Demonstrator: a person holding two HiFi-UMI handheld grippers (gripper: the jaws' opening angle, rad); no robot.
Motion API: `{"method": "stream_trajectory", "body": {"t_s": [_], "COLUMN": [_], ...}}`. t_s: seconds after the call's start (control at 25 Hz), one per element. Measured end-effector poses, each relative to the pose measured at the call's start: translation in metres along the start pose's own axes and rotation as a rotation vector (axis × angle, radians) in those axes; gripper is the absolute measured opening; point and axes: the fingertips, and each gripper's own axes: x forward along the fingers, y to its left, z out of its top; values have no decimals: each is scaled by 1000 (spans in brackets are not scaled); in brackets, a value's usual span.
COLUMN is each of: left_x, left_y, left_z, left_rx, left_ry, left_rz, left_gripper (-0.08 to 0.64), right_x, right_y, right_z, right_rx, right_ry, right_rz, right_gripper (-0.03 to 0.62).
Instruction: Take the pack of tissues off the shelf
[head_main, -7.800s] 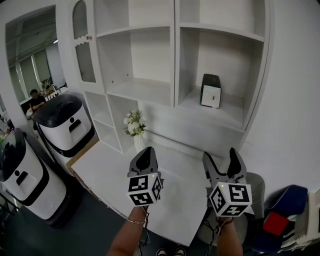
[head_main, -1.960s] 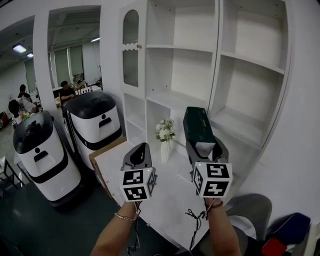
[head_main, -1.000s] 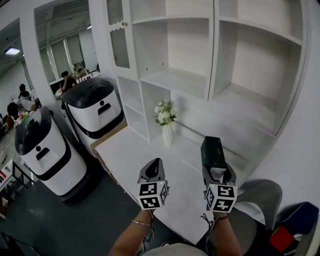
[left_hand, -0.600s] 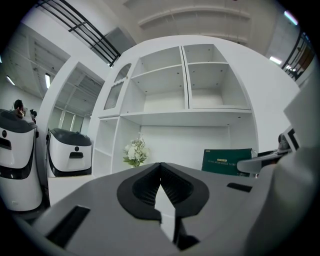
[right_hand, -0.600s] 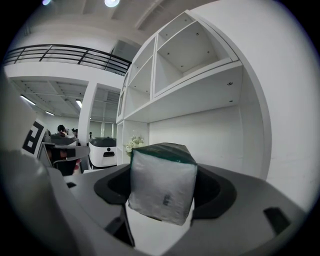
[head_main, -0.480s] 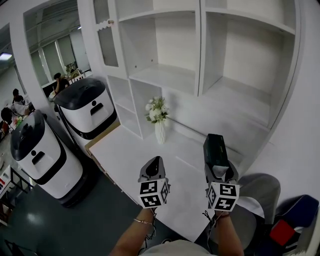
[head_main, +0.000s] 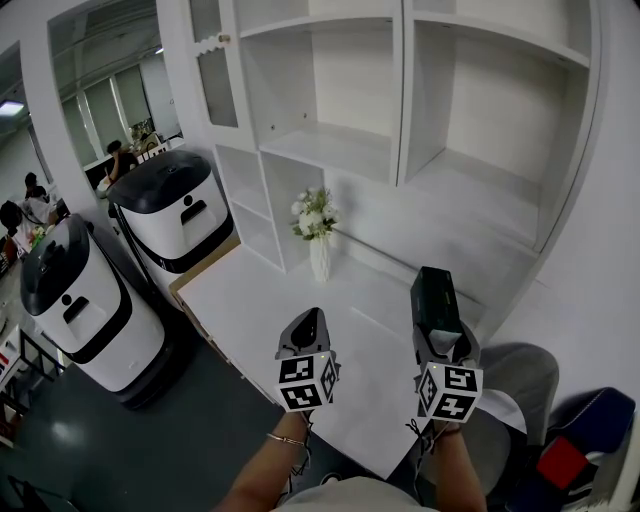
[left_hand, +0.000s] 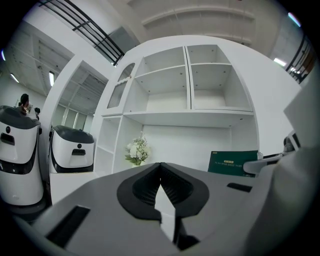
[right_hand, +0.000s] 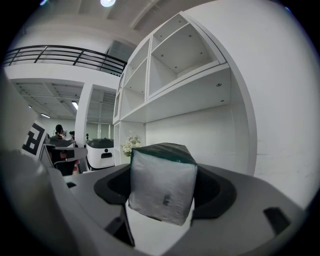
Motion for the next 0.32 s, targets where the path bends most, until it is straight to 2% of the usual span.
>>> {"method": "stream_trajectory", "body": {"t_s": [0.32], "left_x": [-8], "left_y": [-1], "left_z": [-4], "left_rx": [-17], "left_ry": [2], "left_rz": [-2], "left_gripper": [15], "right_x": [-11], "right_y": [-2], "right_z": [-3], "right_rx": [0], "right_ry": [3], "right_rz": [-18], "right_gripper": [347]}}
